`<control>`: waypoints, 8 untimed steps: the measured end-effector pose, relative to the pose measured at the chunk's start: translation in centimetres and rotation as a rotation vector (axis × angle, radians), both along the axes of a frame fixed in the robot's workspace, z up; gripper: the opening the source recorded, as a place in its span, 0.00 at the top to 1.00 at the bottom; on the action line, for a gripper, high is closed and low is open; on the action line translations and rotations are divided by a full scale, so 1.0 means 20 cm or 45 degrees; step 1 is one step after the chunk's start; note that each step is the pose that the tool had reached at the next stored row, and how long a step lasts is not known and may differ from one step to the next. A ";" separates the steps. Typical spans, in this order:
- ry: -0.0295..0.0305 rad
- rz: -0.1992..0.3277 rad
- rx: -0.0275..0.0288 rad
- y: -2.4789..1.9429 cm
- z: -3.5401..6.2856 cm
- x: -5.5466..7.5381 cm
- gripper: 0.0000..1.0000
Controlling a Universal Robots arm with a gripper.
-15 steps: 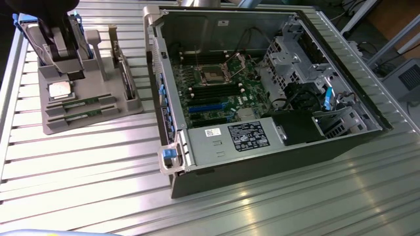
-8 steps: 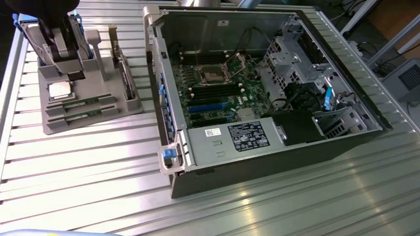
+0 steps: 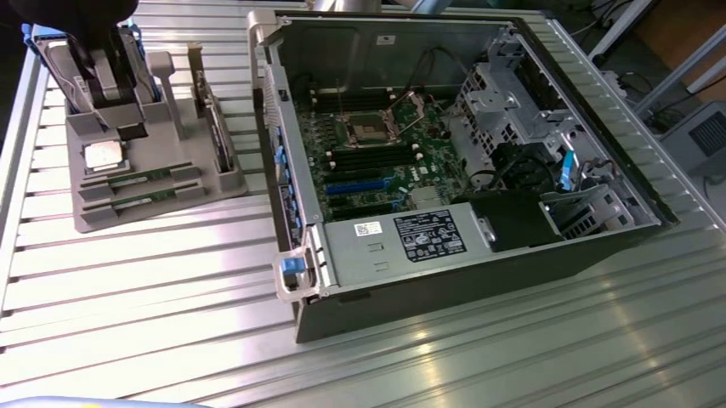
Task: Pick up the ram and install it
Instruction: 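Pick up the ram and move it above insertion slot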
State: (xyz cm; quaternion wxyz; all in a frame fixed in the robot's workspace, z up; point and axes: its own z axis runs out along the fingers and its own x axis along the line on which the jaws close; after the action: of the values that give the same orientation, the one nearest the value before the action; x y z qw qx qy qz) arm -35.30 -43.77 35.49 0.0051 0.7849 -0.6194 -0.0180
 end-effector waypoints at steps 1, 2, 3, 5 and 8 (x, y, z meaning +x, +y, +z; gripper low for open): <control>0.0000 0.001 0.0000 0.000 -0.001 0.00 0.64; -0.0001 0.002 0.0000 0.000 -0.001 0.00 0.64; 0.0000 0.003 0.0000 0.000 -0.002 0.00 0.64; -0.0001 0.005 0.0000 0.000 -0.003 0.00 0.64; 0.0000 0.007 0.0000 0.000 -0.005 0.00 0.64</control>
State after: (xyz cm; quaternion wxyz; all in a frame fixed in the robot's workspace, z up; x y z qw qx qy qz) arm -35.29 -43.77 35.39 0.0052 0.7866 -0.6172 -0.0180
